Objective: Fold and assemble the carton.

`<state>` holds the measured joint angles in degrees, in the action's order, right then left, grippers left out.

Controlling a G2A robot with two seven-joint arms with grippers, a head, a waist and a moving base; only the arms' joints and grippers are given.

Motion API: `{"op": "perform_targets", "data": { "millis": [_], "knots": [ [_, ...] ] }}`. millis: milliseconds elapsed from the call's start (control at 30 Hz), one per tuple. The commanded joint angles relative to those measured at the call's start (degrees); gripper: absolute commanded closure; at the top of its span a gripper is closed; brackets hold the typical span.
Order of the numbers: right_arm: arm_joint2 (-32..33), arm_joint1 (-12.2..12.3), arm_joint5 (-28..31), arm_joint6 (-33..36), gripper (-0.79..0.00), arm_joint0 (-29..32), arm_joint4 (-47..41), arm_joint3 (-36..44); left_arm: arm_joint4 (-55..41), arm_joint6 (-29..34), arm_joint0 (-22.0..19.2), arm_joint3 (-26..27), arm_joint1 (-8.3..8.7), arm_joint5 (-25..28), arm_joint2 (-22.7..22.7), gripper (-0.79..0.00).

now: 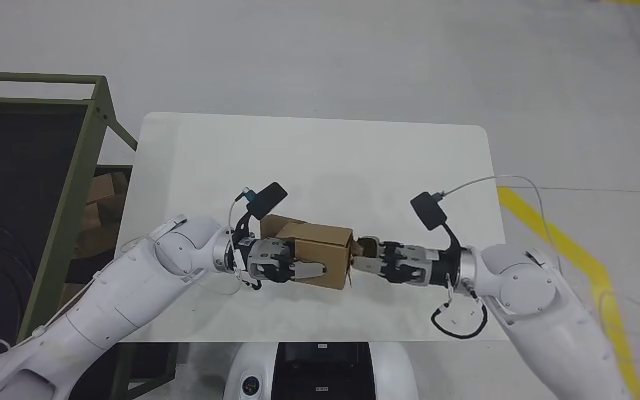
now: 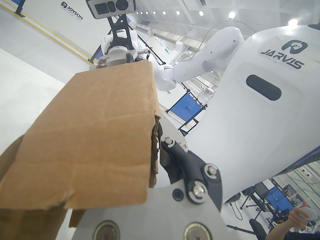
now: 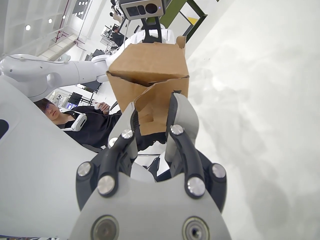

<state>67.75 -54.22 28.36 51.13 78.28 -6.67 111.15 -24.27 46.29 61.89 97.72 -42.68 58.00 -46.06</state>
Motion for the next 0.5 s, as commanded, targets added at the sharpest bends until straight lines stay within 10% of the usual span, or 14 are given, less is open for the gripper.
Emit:
{"op": "perform_targets", "data": {
  "millis": [0, 467],
  "knots": [
    [-0.3, 0.0, 0.0, 0.1, -0.212, -0.1, 0.1, 0.1, 0.0, 0.0, 0.0, 0.0, -0.01, 0.0, 0.0, 0.000],
    [-2.6, -0.5, 0.4, 1.1, -0.212, -2.3, -0.7, -0.9, 0.0, 0.0, 0.0, 0.0, -0.03, 0.0, 0.2, 0.000]
  ]
}}
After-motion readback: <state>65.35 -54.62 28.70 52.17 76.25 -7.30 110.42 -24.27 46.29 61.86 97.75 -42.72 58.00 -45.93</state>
